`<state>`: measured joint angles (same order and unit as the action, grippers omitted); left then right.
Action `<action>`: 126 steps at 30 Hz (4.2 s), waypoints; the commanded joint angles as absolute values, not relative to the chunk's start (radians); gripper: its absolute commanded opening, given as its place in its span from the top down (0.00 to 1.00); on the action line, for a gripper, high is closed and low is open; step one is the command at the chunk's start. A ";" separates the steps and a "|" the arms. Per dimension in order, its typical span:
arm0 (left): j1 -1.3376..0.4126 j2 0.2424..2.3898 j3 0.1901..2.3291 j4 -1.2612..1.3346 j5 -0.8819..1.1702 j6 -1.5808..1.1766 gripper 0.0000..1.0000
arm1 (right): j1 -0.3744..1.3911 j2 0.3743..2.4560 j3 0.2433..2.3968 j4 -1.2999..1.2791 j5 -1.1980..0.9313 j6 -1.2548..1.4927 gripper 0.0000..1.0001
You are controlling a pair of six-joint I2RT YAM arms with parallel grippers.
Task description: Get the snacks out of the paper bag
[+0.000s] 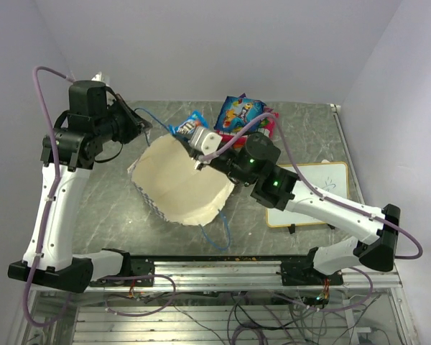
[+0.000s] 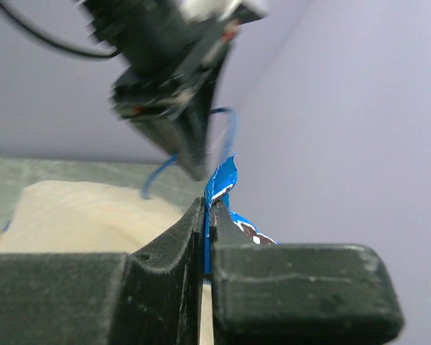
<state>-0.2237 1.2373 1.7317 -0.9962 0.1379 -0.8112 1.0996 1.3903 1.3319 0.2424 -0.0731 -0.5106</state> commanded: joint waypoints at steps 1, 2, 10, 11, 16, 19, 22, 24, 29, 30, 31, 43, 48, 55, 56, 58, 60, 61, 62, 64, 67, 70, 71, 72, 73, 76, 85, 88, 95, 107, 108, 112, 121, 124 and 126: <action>-0.163 1.250 1.735 -1.027 0.068 -0.833 0.93 | 1.093 1.346 1.418 0.314 0.114 -0.582 1.00; -0.148 1.258 1.739 -1.040 0.046 -0.827 0.93 | 1.091 1.343 1.425 0.312 0.142 -0.595 1.00; 0.037 1.324 1.674 -1.040 0.128 -0.811 0.93 | 1.045 1.312 1.390 0.275 0.346 -0.627 1.00; 0.055 1.326 1.672 -1.046 0.122 -0.808 0.93 | 1.029 1.306 1.380 0.254 0.359 -0.626 1.00; 0.150 1.353 1.672 -1.072 0.133 -0.766 0.93 | 0.883 1.271 1.312 0.123 0.320 -0.467 1.00; 0.194 1.353 1.678 -1.094 0.106 -0.743 0.93 | 0.810 1.249 1.235 0.095 0.237 -0.388 1.00; 0.226 1.339 1.642 -1.088 0.110 -0.745 0.93 | 0.798 1.278 1.206 0.043 0.203 -0.394 1.00; 0.242 1.333 1.612 -1.080 0.115 -0.746 0.93 | 0.796 1.302 1.186 0.020 0.193 -0.392 1.00; 0.283 1.326 1.566 -1.069 0.090 -0.720 0.93 | 0.791 1.348 1.141 0.006 0.228 -0.391 1.00; 0.292 1.331 1.564 -1.072 0.088 -0.711 0.93 | 0.788 1.358 1.138 -0.003 0.228 -0.392 1.00; 0.302 1.337 1.566 -1.076 0.084 -0.702 0.93 | 0.786 1.367 1.134 -0.010 0.229 -0.398 1.00; 0.350 1.339 1.705 -1.222 -0.141 -0.633 0.61 | 0.778 1.424 1.030 -0.002 0.097 -0.384 1.00; 0.351 1.303 1.740 -1.231 -0.136 -0.633 0.33 | 0.782 1.445 0.985 0.020 0.050 -0.322 1.00; 0.351 1.290 1.841 -1.275 -0.116 -0.603 0.07 | 0.816 1.479 0.924 0.059 0.057 -0.291 1.00; 0.351 1.285 1.848 -1.279 -0.120 -0.600 0.01 | 0.823 1.486 0.921 0.064 0.065 -0.296 1.00; 0.351 1.276 1.859 -1.287 -0.130 -0.590 0.00 | 0.830 1.501 0.921 0.075 0.073 -0.297 1.00; 0.351 1.266 1.870 -1.295 -0.134 -0.572 0.00 | 0.833 1.524 0.936 0.077 0.075 -0.291 1.00; 0.352 1.266 1.881 -1.301 -0.129 -0.562 0.00 | 0.832 1.537 0.944 0.077 0.079 -0.288 1.00; 0.352 1.268 1.896 -1.311 -0.128 -0.552 0.00 | 0.832 1.550 0.953 0.077 0.083 -0.288 1.00; 0.353 1.273 1.929 -1.332 -0.126 -0.533 0.00 | 0.831 1.575 0.967 0.082 0.085 -0.292 1.00; 0.352 1.276 1.974 -1.347 -0.110 -0.491 0.00 | 0.832 1.610 0.989 0.091 0.093 -0.306 1.00; 0.349 1.266 2.000 -1.340 -0.076 -0.457 0.00 | 0.830 1.649 1.010 0.090 0.108 -0.338 1.00; 0.343 1.260 1.998 -1.333 -0.050 -0.449 0.00 | 0.830 1.662 1.029 0.085 0.111 -0.353 1.00; 0.335 1.254 1.989 -1.323 -0.018 -0.442 0.00 | 0.831 1.672 1.038 0.083 0.116 -0.374 1.00; 0.323 1.244 1.977 -1.310 0.017 -0.432 0.01 | 0.831 1.682 1.040 0.085 0.127 -0.389 1.00; 0.264 1.214 1.931 -1.281 0.072 -0.397 0.01 | 0.828 1.700 1.036 0.102 0.156 -0.398 1.00; -0.073 1.125 1.957 -1.266 -0.034 -0.270 0.00 | 0.828 1.730 1.131 -0.034 0.145 -0.326 0.51; -0.154 1.097 1.954 -1.252 -0.018 -0.248 0.00 | 0.833 1.686 1.151 -0.085 0.159 -0.263 0.41; -0.311 1.035 1.929 -1.243 0.073 -0.225 0.00 | 0.842 1.525 1.214 -0.264 0.185 -0.012 0.00; -0.552 1.018 1.954 -1.228 -0.062 -0.187 0.00 | 0.845 1.165 1.522 -0.787 0.463 0.418 0.00; -0.551 1.026 1.964 -1.216 -0.060 -0.199 0.00 | 0.845 1.128 1.546 -0.811 0.465 0.445 0.00; -0.551 1.052 2.021 -1.156 -0.076 -0.318 0.00 | 0.844 0.969 1.579 -0.818 0.439 0.519 0.00; -0.552 0.983 2.060 -1.092 -0.163 -0.439 0.02 | 0.845 0.804 1.672 -0.734 0.450 0.552 0.00; -0.551 0.960 2.101 -1.138 -0.295 -0.433 0.01 | 0.844 0.802 1.701 -0.710 0.467 0.545 0.00; -0.551 0.939 2.110 -1.139 -0.351 -0.435 0.01 | 0.843 0.807 1.716 -0.712 0.490 0.551 0.00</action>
<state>-0.5434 0.9825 2.0659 -1.1355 -0.1837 -0.4171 0.8444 0.7921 1.6894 -0.7330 0.4461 0.5350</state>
